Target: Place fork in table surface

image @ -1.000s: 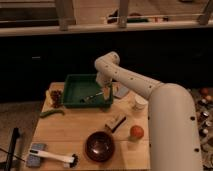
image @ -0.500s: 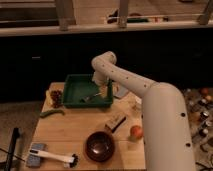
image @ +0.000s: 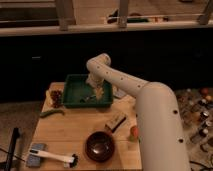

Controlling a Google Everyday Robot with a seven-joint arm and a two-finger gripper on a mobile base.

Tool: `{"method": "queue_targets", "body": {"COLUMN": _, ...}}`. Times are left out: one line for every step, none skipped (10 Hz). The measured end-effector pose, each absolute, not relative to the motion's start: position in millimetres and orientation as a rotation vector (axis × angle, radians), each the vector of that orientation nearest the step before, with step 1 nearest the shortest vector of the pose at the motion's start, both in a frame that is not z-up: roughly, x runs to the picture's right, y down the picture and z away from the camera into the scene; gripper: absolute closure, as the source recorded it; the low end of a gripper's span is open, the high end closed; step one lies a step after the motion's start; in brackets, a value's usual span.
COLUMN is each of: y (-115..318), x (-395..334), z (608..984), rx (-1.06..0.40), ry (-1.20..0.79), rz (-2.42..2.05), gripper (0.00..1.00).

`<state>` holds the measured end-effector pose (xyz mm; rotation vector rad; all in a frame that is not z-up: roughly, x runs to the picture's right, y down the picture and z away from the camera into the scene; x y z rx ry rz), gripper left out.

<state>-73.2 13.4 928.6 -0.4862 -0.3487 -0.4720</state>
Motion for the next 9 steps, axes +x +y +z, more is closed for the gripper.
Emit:
{"method": "queue_targets", "body": {"y": 17, "x": -76, "z": 932, "rx": -0.491, "ry": -0.354, "rz": -0.464, "gripper": 0.20}}
{"method": "queue_targets", "body": {"y": 20, "x": -75, "z": 936, "rx": -0.496, "ry": -0.351, "rz": -0.445, "gripper": 0.20}}
{"method": "queue_targets", "body": {"y": 22, "x": -74, "z": 941, "rx": -0.501, "ry": -0.343, "rz": -0.420, "gripper": 0.20}}
{"method": "queue_targets", "body": {"y": 26, "x": -74, "z": 944, "rx": -0.507, "ry": -0.334, "rz": -0.394, "gripper": 0.20}}
{"method": "queue_targets", "body": {"y": 31, "x": -75, "z": 947, "rx": -0.516, "ry": -0.325, "rz": -0.371, "gripper": 0.20}}
{"method": "queue_targets", "body": {"y": 33, "x": -74, "z": 950, "rx": -0.524, "ry": -0.319, "rz": -0.362, "gripper": 0.20}}
{"method": "queue_targets", "body": {"y": 37, "x": -73, "z": 952, "rx": -0.541, "ry": -0.313, "rz": -0.359, "gripper": 0.20}}
{"method": "queue_targets", "body": {"y": 41, "x": -75, "z": 955, "rx": -0.557, "ry": -0.313, "rz": -0.360, "gripper": 0.20}}
{"method": "queue_targets", "body": {"y": 43, "x": -79, "z": 958, "rx": -0.576, "ry": -0.318, "rz": -0.371, "gripper": 0.20}}
